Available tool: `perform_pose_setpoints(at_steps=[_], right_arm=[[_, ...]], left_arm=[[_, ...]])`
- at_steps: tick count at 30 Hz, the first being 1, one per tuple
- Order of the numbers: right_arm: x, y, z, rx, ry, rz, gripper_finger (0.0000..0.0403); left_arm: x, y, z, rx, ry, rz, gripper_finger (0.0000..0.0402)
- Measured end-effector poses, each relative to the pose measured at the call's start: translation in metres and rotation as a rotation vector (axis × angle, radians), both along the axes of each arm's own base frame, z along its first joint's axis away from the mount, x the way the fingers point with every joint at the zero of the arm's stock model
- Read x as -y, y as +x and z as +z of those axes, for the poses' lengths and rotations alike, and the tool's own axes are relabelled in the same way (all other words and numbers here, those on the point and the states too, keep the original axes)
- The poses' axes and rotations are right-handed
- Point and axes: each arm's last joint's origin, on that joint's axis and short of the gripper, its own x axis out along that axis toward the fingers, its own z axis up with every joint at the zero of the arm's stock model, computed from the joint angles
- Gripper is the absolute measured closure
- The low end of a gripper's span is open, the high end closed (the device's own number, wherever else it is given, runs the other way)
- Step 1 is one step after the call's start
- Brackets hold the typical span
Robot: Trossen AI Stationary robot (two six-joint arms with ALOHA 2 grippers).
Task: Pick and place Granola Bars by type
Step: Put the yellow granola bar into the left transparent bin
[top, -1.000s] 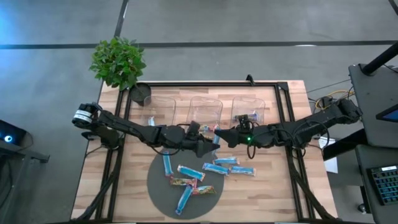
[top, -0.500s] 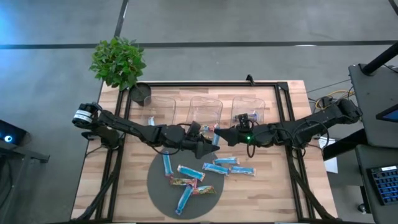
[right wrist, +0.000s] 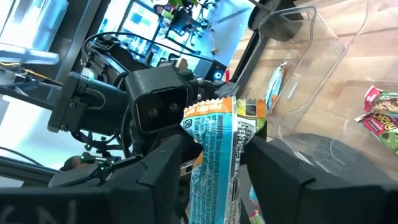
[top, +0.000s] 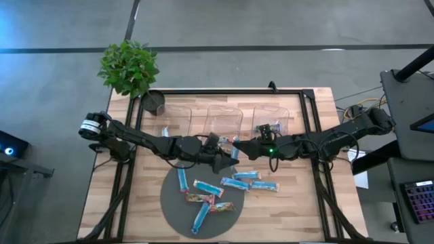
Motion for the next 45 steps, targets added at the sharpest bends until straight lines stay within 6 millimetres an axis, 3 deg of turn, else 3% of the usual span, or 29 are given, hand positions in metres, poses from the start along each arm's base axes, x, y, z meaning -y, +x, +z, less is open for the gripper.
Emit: perform_pose_setpoints(at_steps=[10,17,21,28,31,34,38,45], right_arm=[[0.001,-0.003,0.002,-0.019,-0.047,0.009,0.0187],[0.005,-0.018,0.006,-0.075,-0.072,-0.021,0.0174],[0.012,-0.034,0.011,-0.122,-0.093,-0.072,0.0172],[0.020,-0.059,0.010,-0.229,-0.063,-0.113,0.0172],[0.020,-0.061,0.008,-0.256,-0.057,-0.118,0.0172],[0.020,-0.058,0.004,-0.273,-0.062,-0.119,0.0172],[0.017,-0.052,-0.002,-0.306,-0.062,-0.103,0.0172],[0.012,-0.042,-0.014,-0.362,-0.018,-0.031,0.0172]], left_arm=[[-0.002,-0.001,-0.004,-0.038,0.016,0.072,0.0285],[-0.008,-0.013,0.003,-0.110,0.061,0.249,0.0288],[-0.009,-0.041,0.010,-0.260,0.110,0.409,0.0288],[-0.011,-0.122,0.013,-0.569,0.095,0.663,0.0288],[-0.019,-0.151,0.008,-0.728,0.100,0.745,0.0288],[-0.026,-0.167,0.003,-0.843,0.122,0.812,0.0288],[-0.033,-0.167,-0.002,-0.938,0.163,0.828,0.0288],[-0.039,-0.149,-0.022,-1.152,0.295,0.705,0.0283]])
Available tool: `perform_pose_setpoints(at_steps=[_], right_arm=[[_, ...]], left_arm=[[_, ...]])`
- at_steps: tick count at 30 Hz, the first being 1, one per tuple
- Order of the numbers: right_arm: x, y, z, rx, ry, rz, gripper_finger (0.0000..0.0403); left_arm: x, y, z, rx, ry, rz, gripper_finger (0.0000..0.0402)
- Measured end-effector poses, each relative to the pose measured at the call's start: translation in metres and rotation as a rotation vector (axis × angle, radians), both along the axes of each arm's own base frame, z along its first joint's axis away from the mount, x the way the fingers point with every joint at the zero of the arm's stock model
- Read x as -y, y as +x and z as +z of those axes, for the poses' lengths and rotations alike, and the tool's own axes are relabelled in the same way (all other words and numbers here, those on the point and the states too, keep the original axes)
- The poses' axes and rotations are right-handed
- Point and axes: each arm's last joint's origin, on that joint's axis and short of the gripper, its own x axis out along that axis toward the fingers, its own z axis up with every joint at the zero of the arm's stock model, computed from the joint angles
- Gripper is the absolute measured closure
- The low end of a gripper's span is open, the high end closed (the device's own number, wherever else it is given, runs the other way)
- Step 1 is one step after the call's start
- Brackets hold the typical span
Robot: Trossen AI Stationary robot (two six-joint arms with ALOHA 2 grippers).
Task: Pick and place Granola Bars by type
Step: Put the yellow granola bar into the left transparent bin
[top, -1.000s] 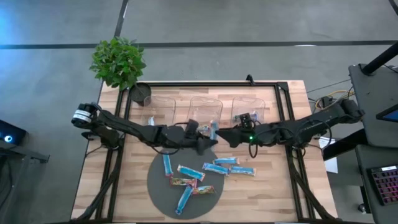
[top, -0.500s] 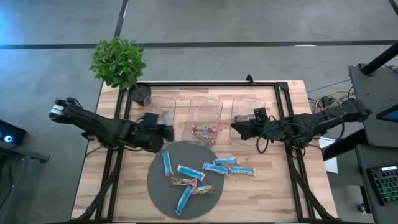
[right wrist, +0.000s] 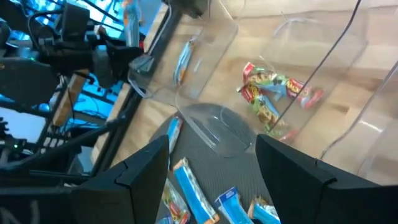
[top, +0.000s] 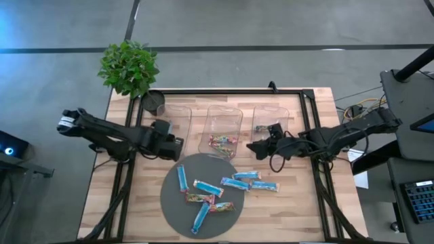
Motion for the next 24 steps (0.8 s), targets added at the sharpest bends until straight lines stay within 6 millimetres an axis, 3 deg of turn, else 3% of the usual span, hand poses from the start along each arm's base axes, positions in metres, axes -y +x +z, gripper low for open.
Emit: perform_pose_setpoints(at_steps=[8,15,19,24], right_arm=[[0.000,0.000,0.000,0.007,0.013,-0.006,0.0172],[-0.001,0.000,0.000,-0.002,0.012,0.019,0.0172],[-0.005,0.000,-0.001,-0.045,0.016,0.173,0.0172],[-0.018,-0.004,-0.005,-0.110,-0.008,0.405,0.0172]], left_arm=[[0.000,0.000,-0.007,-0.097,-0.025,-0.003,0.0269],[0.008,0.003,0.005,-0.056,-0.055,-0.053,0.0268],[0.022,0.010,0.019,0.024,-0.067,-0.157,0.0268],[0.053,0.021,0.040,0.180,-0.060,-0.395,0.0268]])
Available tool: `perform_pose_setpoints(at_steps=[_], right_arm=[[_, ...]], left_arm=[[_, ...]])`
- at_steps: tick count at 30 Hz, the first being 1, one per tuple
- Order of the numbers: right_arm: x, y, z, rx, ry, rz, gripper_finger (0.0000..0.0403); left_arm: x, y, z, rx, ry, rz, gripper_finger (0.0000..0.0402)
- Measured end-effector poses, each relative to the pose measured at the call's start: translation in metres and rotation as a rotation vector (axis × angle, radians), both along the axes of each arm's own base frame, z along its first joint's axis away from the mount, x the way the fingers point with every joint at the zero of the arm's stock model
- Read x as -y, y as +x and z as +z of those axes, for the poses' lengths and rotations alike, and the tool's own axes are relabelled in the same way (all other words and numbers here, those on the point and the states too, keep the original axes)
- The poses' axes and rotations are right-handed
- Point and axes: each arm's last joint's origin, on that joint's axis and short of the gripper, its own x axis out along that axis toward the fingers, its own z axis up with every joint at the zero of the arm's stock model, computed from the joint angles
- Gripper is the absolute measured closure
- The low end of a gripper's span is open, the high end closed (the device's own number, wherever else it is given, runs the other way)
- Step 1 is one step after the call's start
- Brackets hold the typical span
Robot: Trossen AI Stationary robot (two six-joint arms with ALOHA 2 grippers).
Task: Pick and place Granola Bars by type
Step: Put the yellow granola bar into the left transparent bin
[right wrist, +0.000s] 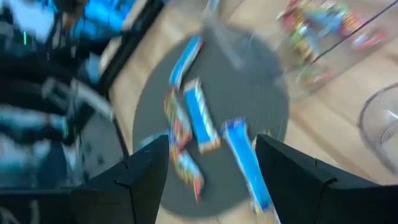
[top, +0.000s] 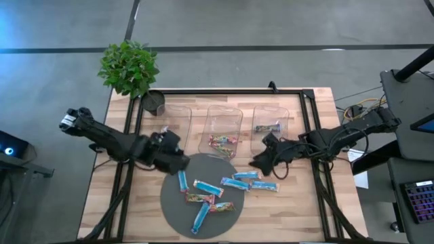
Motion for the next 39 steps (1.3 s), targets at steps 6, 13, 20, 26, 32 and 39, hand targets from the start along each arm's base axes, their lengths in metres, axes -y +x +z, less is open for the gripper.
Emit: perform_pose_setpoints(at_steps=[6,13,20,26,32,39], right_arm=[[-0.027,-0.017,-0.007,-0.069,-0.081,0.102,0.0172],[-0.068,-0.031,-0.041,-0.221,-0.297,0.295,0.0172],[-0.099,-0.028,-0.089,-0.405,-0.381,0.422,0.0172],[-0.100,-0.033,-0.116,-0.615,-0.387,0.338,0.0172],[-0.095,-0.042,-0.116,-0.666,-0.515,0.395,0.0172],[-0.103,-0.029,-0.125,-0.576,-0.597,0.582,0.0172]], left_arm=[[0.029,0.005,0.017,0.174,-0.052,-0.136,0.0268],[0.045,0.000,0.017,0.195,-0.069,-0.197,0.0268],[0.047,-0.002,0.010,0.177,-0.066,-0.201,0.0268],[0.047,-0.003,0.001,0.167,-0.116,-0.156,0.0268],[0.049,-0.004,0.001,0.163,-0.153,-0.157,0.0268],[0.049,-0.003,0.001,0.167,-0.155,-0.156,0.0268]])
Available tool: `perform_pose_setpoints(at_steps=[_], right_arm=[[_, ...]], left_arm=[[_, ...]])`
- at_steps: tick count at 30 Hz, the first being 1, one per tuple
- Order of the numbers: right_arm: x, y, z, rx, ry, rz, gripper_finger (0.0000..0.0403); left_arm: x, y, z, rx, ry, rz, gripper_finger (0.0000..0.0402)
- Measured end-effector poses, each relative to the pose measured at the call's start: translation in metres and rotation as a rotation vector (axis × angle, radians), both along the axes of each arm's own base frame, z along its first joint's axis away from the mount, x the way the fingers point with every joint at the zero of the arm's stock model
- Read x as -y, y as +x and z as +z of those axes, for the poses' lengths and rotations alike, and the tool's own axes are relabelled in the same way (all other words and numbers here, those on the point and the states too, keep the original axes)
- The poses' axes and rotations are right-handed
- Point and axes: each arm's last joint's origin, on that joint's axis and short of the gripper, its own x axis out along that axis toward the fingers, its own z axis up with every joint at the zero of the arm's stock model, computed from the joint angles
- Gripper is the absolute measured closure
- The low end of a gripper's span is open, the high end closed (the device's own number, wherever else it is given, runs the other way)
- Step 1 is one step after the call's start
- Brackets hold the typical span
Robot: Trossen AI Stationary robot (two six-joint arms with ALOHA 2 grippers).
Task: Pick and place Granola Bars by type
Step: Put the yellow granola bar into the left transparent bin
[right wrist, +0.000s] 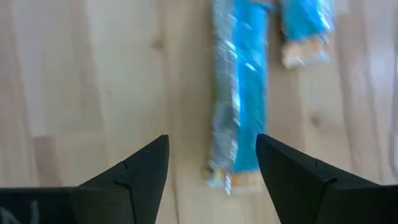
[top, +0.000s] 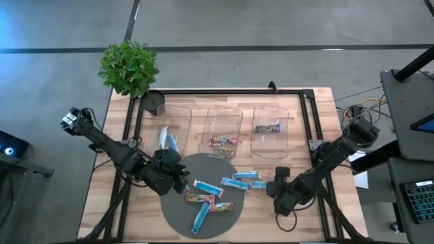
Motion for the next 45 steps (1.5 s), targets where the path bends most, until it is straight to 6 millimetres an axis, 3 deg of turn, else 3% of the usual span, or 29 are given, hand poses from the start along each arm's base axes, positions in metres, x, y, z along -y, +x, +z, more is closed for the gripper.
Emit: perform_pose_setpoints(at_steps=[7,16,26,36,40,45], right_arm=[[0.004,0.005,-0.013,-0.051,-0.052,-0.022,0.0172],[0.005,0.006,0.002,0.005,-0.077,-0.039,0.0172],[0.013,0.005,-0.016,-0.026,-0.117,-0.081,0.0172],[0.012,0.014,-0.027,-0.025,-0.034,-0.069,0.0174],[0.011,0.014,-0.026,-0.031,-0.006,-0.088,0.0195],[0.010,0.014,-0.026,-0.045,0.016,-0.084,0.0254]], left_arm=[[0.000,0.000,0.000,0.000,0.000,0.000,0.0268],[-0.001,0.000,0.000,0.006,0.025,0.002,0.0268],[-0.002,0.000,0.000,0.012,0.062,0.005,0.0268],[-0.002,0.000,0.000,0.013,0.063,0.007,0.0268],[-0.002,0.000,0.000,0.015,0.060,0.009,0.0268],[-0.002,0.000,0.001,0.017,0.057,0.011,0.0268]])
